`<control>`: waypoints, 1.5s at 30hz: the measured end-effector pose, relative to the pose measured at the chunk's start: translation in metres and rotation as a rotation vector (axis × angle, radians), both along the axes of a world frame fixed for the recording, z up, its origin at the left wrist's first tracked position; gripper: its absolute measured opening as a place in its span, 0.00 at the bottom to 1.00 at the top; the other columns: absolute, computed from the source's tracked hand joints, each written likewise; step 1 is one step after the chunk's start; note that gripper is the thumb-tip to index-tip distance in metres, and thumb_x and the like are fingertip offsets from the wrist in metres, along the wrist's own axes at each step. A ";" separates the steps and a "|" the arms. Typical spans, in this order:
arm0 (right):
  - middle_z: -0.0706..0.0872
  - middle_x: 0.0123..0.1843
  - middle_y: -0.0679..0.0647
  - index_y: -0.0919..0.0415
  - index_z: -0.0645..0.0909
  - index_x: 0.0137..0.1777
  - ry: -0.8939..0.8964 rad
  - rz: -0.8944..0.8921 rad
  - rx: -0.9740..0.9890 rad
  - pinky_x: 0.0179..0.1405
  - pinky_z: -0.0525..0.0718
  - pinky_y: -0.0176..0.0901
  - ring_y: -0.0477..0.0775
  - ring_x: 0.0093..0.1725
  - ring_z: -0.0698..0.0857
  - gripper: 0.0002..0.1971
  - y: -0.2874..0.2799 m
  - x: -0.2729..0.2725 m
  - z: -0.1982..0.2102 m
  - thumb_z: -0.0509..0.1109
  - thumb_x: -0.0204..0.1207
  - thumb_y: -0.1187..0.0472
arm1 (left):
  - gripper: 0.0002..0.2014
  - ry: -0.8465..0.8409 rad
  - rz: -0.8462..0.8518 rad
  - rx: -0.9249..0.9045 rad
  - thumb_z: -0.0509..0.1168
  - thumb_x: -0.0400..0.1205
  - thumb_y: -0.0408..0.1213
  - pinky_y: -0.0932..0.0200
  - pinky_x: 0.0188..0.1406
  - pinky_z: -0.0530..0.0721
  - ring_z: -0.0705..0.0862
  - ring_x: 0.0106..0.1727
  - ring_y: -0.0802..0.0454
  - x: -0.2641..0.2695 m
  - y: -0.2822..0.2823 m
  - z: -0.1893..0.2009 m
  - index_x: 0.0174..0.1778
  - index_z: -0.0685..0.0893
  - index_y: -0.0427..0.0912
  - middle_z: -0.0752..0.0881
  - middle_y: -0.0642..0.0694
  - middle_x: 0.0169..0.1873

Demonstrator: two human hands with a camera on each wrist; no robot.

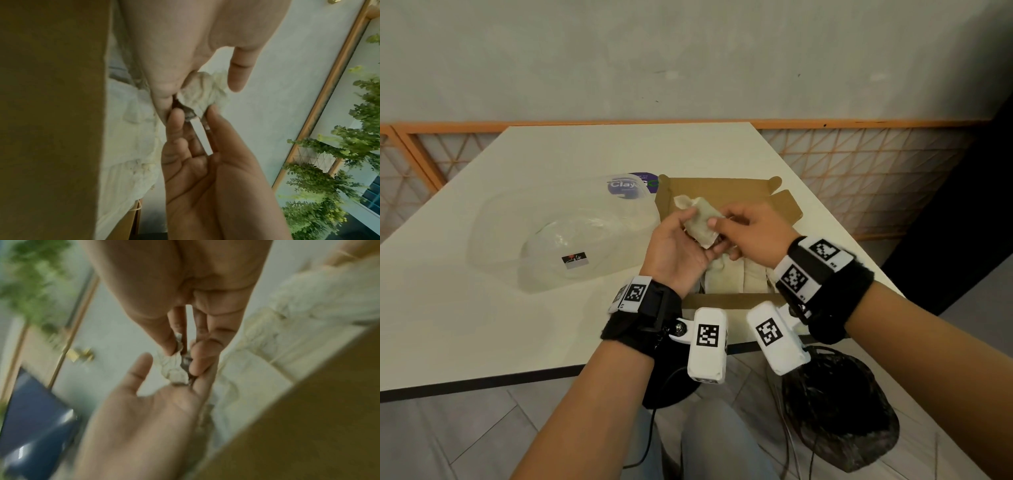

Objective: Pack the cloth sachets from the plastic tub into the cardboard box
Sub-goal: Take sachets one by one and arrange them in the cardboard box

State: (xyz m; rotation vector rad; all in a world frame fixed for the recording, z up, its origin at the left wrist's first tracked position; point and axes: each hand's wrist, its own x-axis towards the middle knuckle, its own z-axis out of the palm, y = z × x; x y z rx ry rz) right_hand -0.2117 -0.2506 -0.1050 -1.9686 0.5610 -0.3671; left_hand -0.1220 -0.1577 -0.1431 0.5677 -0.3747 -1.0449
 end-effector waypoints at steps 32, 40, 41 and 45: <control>0.86 0.30 0.56 0.62 0.81 0.34 0.247 0.114 0.134 0.22 0.80 0.30 0.43 0.22 0.84 0.07 -0.020 -0.034 -0.004 0.76 0.70 0.66 | 0.04 0.015 0.203 0.097 0.62 0.80 0.33 0.71 0.18 0.68 0.74 0.25 0.60 -0.003 -0.002 0.004 0.40 0.77 0.42 0.76 0.48 0.31; 0.81 0.17 0.44 0.65 0.84 0.30 0.304 0.068 0.010 0.18 0.71 0.24 0.37 0.16 0.75 0.11 -0.012 -0.037 -0.017 0.76 0.70 0.61 | 0.04 0.081 0.200 0.068 0.65 0.76 0.36 0.71 0.18 0.69 0.76 0.25 0.60 -0.002 -0.001 0.004 0.42 0.77 0.42 0.77 0.47 0.32; 0.82 0.18 0.44 0.69 0.84 0.34 0.318 0.071 -0.007 0.19 0.72 0.24 0.38 0.17 0.76 0.10 -0.011 -0.037 -0.017 0.76 0.70 0.62 | 0.05 0.094 0.196 0.075 0.65 0.76 0.37 0.70 0.18 0.70 0.76 0.25 0.60 -0.002 -0.001 0.004 0.43 0.77 0.41 0.78 0.47 0.32; 0.85 0.31 0.50 0.63 0.82 0.47 0.372 0.071 -0.249 0.37 0.79 0.34 0.47 0.32 0.81 0.13 -0.007 -0.035 -0.017 0.78 0.68 0.59 | 0.06 0.058 0.191 0.138 0.62 0.82 0.40 0.71 0.18 0.70 0.76 0.28 0.59 -0.002 0.001 0.012 0.44 0.76 0.42 0.78 0.47 0.32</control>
